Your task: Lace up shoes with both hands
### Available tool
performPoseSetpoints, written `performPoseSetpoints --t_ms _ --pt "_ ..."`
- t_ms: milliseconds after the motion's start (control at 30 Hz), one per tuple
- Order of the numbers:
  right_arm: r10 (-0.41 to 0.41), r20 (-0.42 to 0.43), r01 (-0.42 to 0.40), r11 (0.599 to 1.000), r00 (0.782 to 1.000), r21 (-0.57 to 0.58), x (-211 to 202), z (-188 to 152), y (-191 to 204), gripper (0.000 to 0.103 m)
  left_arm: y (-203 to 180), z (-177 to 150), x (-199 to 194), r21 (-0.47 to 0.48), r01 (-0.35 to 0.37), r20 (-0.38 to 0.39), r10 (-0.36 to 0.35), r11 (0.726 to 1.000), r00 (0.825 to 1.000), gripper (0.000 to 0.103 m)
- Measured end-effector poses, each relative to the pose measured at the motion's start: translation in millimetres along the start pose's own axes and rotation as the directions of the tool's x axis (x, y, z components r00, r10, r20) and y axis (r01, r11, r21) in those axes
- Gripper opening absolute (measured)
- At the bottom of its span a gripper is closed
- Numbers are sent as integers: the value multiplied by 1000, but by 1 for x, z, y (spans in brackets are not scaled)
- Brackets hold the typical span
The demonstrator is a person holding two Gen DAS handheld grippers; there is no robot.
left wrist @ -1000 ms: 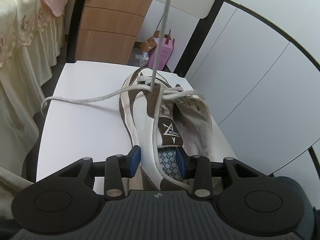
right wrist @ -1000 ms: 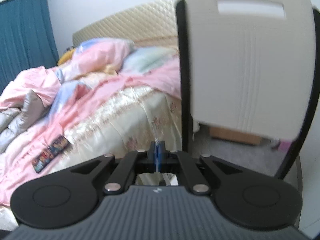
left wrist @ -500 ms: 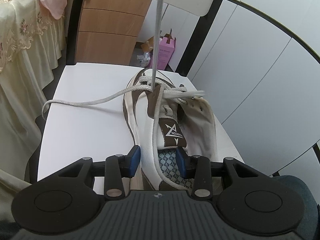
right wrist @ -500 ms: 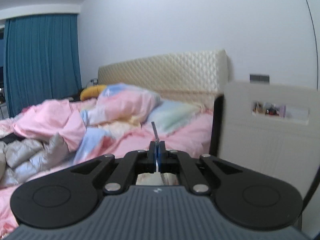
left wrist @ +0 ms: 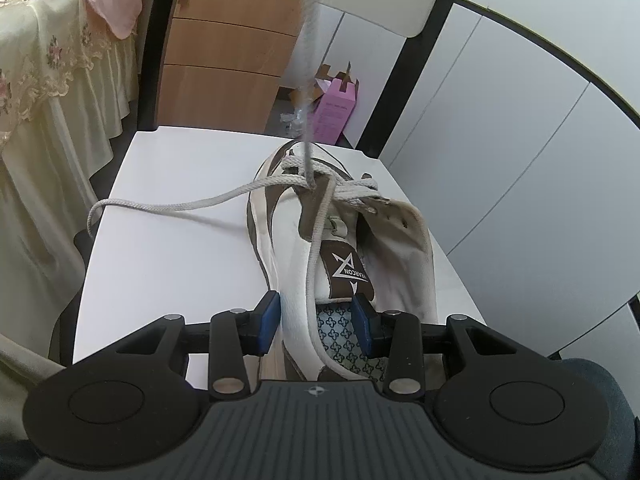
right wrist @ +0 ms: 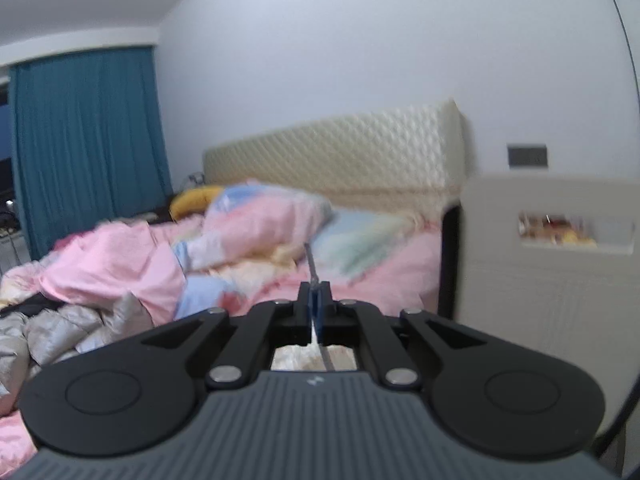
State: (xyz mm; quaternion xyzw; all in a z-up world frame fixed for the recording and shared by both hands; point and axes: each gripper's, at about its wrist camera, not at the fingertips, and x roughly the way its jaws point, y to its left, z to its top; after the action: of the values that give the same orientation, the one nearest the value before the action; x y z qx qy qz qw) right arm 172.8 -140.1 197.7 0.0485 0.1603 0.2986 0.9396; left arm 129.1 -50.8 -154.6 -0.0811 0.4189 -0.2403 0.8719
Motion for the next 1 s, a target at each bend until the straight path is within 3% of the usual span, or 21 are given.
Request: performPoseSetpoints --t_ms 133,200,233,333,500,633,800,900,1000 --pt "-11 -103 15 999 995 41 13 -26 -7 9 4 1 -2 -27 -14 12 15 1000 1000 42" --pt "-30 -144 37 998 989 51 15 -41 -11 55 6 2 -2 -43 -14 15 14 999 1000 42" --pt "-40 -157 49 997 987 55 15 -48 -14 57 8 2 -3 -50 -14 17 15 999 1000 42" --pt "-38 -174 53 995 984 85 5 -66 -24 55 10 3 -6 -73 -10 27 12 997 1000 42" --pt "-112 -182 143 976 977 167 -22 -102 -53 56 18 7 -20 -132 17 78 -7 991 997 43" --pt "-207 -192 250 938 959 239 -43 -153 -80 56 33 12 -40 -248 117 164 -77 962 983 44" --pt "-283 -263 368 854 922 369 -50 -226 -112 57 56 18 -54 -381 217 259 -122 899 958 44" --pt "-324 -304 426 819 896 385 -49 -261 -119 57 71 23 -48 -467 293 300 -162 834 940 44" --pt "-331 -304 437 797 893 417 -50 -291 -124 56 82 29 -34 -529 337 306 -196 779 932 45"
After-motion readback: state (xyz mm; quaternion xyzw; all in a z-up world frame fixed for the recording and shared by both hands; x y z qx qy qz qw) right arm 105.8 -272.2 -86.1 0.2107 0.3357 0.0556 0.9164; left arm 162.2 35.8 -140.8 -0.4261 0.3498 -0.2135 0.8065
